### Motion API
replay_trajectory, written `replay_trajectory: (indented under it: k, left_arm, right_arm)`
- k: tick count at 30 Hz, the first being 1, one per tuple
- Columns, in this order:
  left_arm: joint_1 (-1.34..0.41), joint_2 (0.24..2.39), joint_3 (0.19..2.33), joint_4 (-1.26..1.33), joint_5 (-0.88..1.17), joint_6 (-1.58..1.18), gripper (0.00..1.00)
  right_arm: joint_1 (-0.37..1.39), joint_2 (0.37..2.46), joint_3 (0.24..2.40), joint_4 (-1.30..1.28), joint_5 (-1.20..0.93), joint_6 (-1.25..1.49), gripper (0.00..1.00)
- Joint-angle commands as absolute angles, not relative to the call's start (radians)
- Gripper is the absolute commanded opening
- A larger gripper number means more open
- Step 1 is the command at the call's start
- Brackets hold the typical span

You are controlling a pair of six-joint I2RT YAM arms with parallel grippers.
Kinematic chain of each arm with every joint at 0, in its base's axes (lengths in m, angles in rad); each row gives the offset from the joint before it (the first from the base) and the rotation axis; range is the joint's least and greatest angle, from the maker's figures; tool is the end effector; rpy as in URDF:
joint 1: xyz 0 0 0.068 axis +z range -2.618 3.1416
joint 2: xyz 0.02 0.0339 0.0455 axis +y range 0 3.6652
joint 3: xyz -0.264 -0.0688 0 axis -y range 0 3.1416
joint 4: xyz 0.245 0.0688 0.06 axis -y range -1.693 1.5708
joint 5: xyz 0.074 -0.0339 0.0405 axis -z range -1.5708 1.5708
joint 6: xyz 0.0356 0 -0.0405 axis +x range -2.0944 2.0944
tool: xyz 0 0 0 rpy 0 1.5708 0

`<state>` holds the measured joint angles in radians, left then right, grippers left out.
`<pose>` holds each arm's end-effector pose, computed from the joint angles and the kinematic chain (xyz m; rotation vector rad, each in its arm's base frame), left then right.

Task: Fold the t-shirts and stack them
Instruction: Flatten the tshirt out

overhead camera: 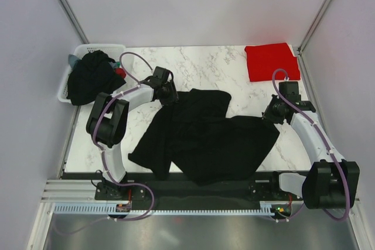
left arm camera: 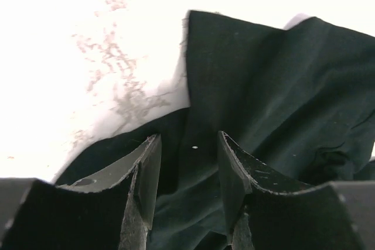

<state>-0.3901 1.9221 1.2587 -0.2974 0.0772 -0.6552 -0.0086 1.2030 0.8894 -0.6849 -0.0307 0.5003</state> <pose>0.3722 -0.1560 0.1680 -0.3131 2.5877 -0.4968 0.2360 -0.0009 0.2492 0.6393 2.5045 0.2236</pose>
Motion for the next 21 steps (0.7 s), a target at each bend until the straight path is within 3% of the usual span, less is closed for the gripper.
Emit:
replay_trajectory:
  k: [1,11,19,21]
  left_arm:
    - [-0.410,1.934,1.307,-0.244,0.086,-0.618,0.49]
    - [-0.442,1.891,1.296,-0.264,0.060,-0.630,0.40]
    - [-0.453,1.847,1.279,-0.291,0.026,-0.653,0.02]
    - [-0.453,1.813,1.296,-0.322,0.014,-0.653,0.02]
  right_arm:
    - [-0.005,1.213,0.871,-0.641,-0.040,0.482,0.00]
    - [-0.006,1.212,0.853,-0.634,-0.043,0.477,0.00]
    - [-0.006,1.197,0.850,-0.644,-0.041,0.472,0.00]
    - [-0.006,1.195,0.853,-0.652,-0.046,0.472,0.00]
